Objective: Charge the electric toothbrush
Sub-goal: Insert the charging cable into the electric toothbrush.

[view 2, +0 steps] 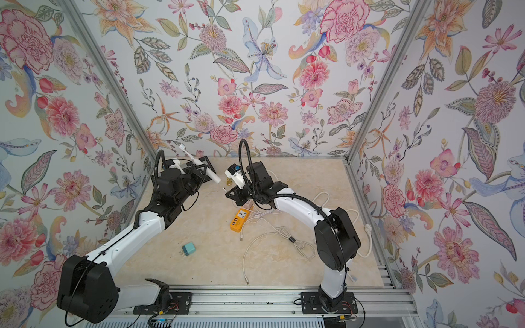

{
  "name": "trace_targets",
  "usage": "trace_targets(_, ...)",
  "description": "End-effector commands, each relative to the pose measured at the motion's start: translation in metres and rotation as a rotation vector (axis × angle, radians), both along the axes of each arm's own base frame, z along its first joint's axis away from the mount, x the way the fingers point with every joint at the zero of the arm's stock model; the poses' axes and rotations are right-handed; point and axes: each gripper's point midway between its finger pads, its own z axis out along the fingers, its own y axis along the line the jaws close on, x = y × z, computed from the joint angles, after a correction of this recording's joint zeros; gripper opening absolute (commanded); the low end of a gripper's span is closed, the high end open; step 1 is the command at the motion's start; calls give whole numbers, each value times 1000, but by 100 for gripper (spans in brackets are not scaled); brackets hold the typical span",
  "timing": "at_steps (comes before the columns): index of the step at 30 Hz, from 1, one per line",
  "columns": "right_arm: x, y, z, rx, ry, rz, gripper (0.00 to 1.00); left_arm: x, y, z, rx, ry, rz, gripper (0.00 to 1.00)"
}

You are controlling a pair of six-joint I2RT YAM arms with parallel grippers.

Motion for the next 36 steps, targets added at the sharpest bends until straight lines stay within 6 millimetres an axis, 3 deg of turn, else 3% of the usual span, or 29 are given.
trace_targets(1,1,9,20,62,4,14,0,2,1,16,-14,-55,18,0)
trace_targets(25,11,18,31,84,-7,9,0,4,-15,20,40,-40,-38,0)
trace_targets(36,19,11,38,99,1,-17,0,-2,-19,22,151,-42,-80,0)
